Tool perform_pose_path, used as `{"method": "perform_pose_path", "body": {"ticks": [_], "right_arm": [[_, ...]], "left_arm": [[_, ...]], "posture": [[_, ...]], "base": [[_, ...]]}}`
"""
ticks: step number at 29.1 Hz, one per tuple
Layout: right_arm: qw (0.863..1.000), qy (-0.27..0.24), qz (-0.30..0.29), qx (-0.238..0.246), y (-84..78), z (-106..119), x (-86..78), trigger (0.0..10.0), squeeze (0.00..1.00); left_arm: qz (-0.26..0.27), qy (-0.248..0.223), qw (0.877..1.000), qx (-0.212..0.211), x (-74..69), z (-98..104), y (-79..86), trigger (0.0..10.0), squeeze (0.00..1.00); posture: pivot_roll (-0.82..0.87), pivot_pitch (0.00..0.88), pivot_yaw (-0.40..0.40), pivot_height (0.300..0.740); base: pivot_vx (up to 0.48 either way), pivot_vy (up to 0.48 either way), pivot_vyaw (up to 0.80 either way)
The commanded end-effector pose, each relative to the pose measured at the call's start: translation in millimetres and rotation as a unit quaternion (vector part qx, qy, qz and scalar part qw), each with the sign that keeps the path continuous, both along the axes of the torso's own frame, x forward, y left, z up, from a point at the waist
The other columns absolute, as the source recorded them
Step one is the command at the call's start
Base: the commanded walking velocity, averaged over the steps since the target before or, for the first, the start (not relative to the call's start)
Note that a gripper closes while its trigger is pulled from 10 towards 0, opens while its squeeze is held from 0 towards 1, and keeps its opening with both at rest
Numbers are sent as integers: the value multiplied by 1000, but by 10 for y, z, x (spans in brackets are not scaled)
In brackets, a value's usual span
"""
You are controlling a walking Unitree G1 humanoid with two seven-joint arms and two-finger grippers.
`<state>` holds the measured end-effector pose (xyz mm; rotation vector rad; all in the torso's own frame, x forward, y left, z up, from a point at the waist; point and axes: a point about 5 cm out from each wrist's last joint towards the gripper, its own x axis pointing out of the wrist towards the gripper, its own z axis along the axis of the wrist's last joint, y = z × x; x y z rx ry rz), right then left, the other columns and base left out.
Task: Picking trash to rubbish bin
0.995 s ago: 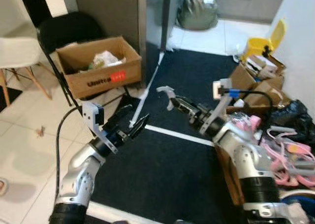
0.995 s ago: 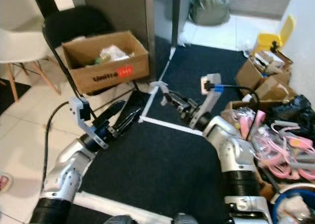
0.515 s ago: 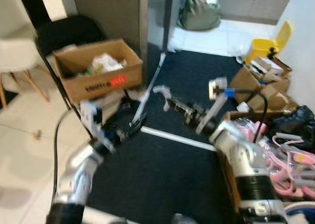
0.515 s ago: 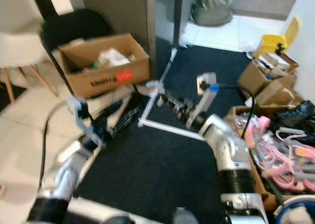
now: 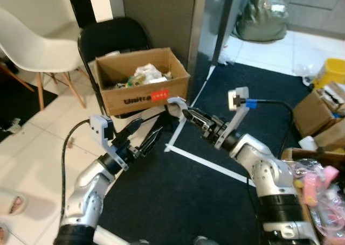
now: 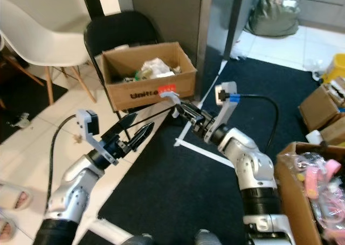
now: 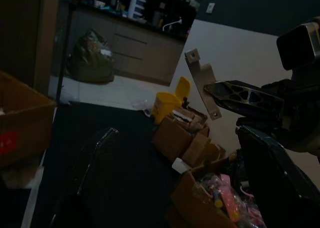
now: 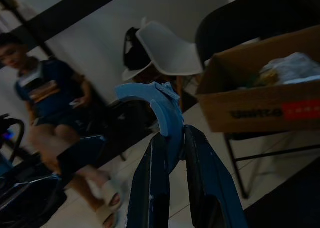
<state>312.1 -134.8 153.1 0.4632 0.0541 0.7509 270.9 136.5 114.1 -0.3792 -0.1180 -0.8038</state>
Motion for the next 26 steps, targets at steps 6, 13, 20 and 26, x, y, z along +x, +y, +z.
{"method": "perform_pose_path", "body": {"ticks": [6, 13, 20, 26], "right_arm": [[1000, 0, 6, 1, 49, 1, -1, 10000, 0], [1000, 1, 6, 4, 49, 2, -5, 10000, 0], [1000, 1, 6, 5, 46, 2, -7, 10000, 0], [1000, 0, 6, 4, 45, 4, -7, 10000, 0]], "left_arm": [[3, 2, 1000, 5, -5, -17, 31, 10000, 0], [3, 1, 1000, 6, -6, -19, 33, 10000, 0], [3, 1, 1000, 6, -9, -21, 30, 10000, 0], [3, 1, 1000, 6, -7, -23, 30, 10000, 0]], "posture": [[10, 0, -6, 740], [12, 0, -6, 740], [12, 0, -5, 740], [12, 0, -5, 740]], "base": [[289, 0, 0], [289, 0, 0], [291, 0, 0], [291, 0, 0]]}}
